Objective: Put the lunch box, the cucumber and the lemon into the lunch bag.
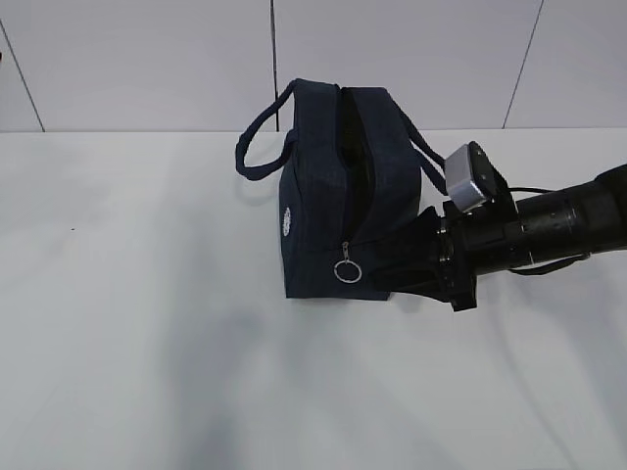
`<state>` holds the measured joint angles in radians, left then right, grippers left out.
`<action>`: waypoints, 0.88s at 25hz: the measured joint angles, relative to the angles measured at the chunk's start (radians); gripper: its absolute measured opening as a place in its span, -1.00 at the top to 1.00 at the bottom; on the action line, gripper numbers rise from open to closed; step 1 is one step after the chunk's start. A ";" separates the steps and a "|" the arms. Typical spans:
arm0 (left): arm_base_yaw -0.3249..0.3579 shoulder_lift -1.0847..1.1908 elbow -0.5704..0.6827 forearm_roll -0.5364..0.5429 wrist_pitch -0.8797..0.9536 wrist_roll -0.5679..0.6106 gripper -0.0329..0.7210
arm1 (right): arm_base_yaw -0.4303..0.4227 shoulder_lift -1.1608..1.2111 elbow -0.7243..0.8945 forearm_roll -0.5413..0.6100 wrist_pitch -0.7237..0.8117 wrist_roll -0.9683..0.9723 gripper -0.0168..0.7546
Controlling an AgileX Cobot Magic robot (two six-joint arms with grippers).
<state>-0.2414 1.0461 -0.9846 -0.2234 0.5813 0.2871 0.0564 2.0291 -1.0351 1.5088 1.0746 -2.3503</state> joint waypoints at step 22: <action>0.000 0.002 0.000 0.006 0.000 0.000 0.10 | 0.085 0.083 0.000 0.121 -0.068 -0.047 -0.11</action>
<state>-0.2414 1.0483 -0.9846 -0.2176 0.5813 0.2875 0.1414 2.1117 -1.0351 1.6301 1.0067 -2.3977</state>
